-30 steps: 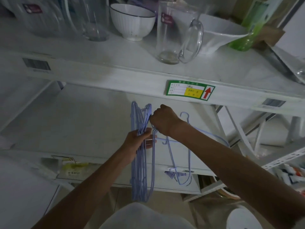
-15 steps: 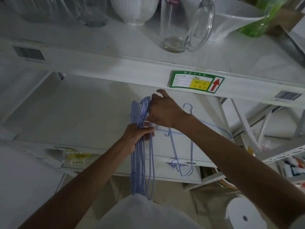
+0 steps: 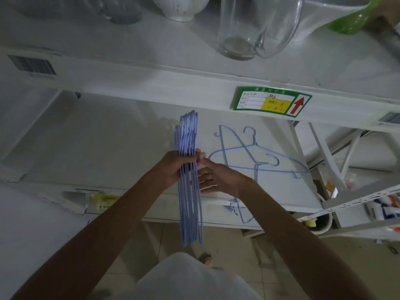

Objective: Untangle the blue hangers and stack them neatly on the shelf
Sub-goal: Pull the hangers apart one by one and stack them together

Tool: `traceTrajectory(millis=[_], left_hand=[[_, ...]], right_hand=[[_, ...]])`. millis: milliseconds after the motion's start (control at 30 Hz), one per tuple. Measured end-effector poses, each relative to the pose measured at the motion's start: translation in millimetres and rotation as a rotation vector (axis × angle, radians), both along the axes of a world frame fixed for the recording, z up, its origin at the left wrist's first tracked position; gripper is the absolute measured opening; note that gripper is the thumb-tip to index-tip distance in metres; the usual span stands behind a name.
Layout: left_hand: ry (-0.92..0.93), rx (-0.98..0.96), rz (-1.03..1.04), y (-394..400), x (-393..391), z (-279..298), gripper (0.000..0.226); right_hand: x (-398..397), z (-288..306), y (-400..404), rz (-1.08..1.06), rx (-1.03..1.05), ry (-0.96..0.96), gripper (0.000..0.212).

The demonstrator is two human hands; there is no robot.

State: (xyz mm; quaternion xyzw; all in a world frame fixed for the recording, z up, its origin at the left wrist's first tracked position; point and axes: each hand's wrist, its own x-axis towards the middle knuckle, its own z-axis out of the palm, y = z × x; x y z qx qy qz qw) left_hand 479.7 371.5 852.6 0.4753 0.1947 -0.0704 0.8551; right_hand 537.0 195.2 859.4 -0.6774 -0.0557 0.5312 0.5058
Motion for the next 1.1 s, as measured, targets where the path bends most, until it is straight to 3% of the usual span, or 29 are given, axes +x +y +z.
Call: traceTrajectory(millis=[67, 233, 433, 700, 1000, 1100], left_hand=[[-0.013, -0.022, -0.005, 3, 9, 7, 0.036], [0.003, -0.162, 0.002, 3, 35, 19, 0.038], [0.088, -0.177, -0.043, 30, 72, 20, 0.017], [0.223, -0.130, -0.093, 49, 87, -12, 0.030], [0.138, -0.033, -0.123, 61, 80, -22, 0.015], [0.077, -0.103, -0.066, 65, 69, -35, 0.020]], right_hand=[[-9, -8, 6, 0.045, 0.073, 0.081, 0.082], [-13, -16, 31, 0.023, 0.410, 0.191, 0.044], [15, -23, 52, -0.066, 0.397, 0.164, 0.022], [25, -67, 75, -0.121, 0.411, 0.293, 0.023], [14, -94, 93, -0.155, 0.561, 0.252, 0.029], [6, -100, 103, -0.153, 0.580, 0.216, 0.033]])
